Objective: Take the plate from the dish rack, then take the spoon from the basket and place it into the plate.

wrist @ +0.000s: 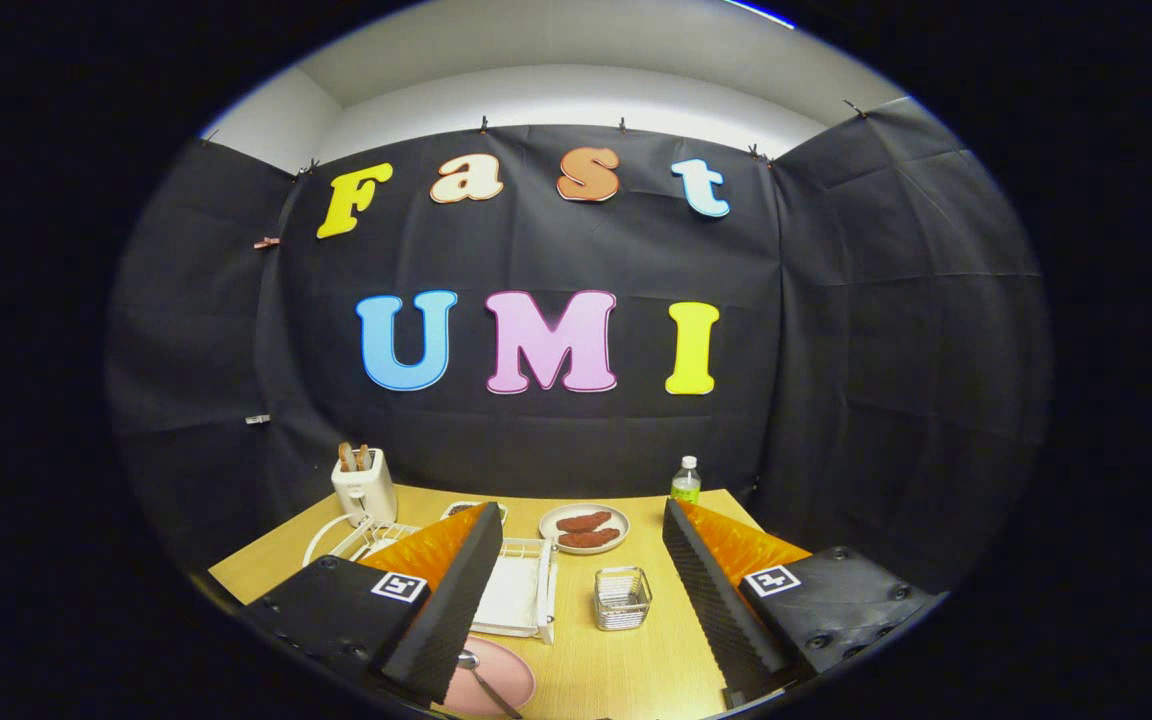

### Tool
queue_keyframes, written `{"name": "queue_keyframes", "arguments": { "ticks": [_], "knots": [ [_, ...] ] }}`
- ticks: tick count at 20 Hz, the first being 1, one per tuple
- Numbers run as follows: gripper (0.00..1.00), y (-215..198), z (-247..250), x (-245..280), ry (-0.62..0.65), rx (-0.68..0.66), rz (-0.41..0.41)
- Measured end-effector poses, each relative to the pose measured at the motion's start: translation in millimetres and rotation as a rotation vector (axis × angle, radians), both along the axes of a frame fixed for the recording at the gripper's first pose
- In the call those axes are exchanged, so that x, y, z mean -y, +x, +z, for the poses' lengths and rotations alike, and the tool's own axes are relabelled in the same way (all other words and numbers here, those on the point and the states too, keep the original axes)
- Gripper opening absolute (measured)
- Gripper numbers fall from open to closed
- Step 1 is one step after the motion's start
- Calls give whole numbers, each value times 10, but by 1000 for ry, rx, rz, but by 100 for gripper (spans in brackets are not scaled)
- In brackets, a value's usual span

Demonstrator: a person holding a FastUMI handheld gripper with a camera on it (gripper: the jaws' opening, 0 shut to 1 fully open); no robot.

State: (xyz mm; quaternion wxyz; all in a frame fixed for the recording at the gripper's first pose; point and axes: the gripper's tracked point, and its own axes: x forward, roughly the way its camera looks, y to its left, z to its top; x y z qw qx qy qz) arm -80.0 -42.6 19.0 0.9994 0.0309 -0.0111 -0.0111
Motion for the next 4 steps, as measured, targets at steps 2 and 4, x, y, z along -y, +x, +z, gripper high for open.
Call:
{"name": "queue_keyframes", "arguments": {
  "ticks": [2,4],
  "knots": [
    [99,-79,-54,-31,-25,-8,-22],
    [99,-107,-50,-91,-35,-10,-27]
  ]
}}
